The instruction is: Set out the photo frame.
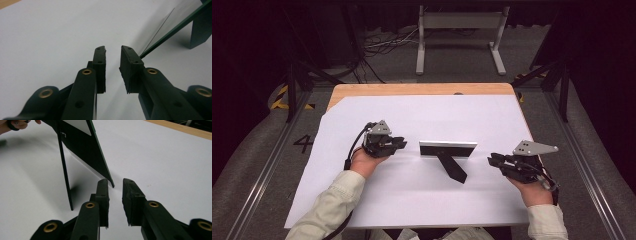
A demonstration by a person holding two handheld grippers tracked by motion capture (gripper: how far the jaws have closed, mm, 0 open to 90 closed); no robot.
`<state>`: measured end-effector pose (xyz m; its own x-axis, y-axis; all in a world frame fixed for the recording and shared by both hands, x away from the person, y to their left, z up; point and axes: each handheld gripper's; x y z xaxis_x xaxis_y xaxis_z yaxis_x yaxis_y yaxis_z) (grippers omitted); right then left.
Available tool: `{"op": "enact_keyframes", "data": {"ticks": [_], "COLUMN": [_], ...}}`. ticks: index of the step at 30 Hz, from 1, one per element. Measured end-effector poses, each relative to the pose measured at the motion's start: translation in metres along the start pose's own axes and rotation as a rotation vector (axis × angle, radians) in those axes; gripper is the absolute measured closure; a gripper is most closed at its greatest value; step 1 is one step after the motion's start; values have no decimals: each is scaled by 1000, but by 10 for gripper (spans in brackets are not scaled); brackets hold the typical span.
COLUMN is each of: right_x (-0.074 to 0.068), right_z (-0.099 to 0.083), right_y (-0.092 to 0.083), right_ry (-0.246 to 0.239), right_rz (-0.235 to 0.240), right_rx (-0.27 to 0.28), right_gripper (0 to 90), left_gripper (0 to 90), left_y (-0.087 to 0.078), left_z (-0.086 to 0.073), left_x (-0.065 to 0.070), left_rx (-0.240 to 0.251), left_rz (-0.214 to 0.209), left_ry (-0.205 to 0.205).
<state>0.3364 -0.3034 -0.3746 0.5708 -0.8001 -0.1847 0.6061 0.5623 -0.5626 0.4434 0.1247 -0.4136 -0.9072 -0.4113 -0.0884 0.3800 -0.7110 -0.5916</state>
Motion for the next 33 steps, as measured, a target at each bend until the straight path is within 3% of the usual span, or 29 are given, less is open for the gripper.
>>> {"op": "enact_keyframes", "data": {"ticks": [5, 8, 12, 24, 33], "right_x": [1, 1, -1, -3, -1], "right_z": [-1, -1, -1, -3, -5], "right_y": [-1, -1, -1, -8, -12], "right_ry": [4, 18, 27, 62, 78], "right_rz": [-3, 3, 17, 22, 22], "right_rx": [1, -5, -12, -20, -15], "right_gripper": [754, 780, 826, 884, 882], "left_gripper": [787, 787, 792, 895, 900], "left_y": [14, 20, 30, 45, 57], "left_z": [7, 13, 22, 20, 15], "left_x": [1, 6, 14, 13, 11], "left_rx": [-12, -25, -50, -94, -116], "left_rz": [-20, -29, -9, -27, -66], "left_ry": [-17, -1, 42, 42, 25]}}
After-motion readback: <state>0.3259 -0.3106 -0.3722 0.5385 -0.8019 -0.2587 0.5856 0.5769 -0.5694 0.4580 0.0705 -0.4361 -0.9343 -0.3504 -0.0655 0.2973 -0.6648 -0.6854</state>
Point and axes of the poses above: each handheld gripper's, and its own axes: y roughly forward along the jaws, z roughly out of its top, x roughly to its right, and after that the axes turned 12 degrees about y, right-handed
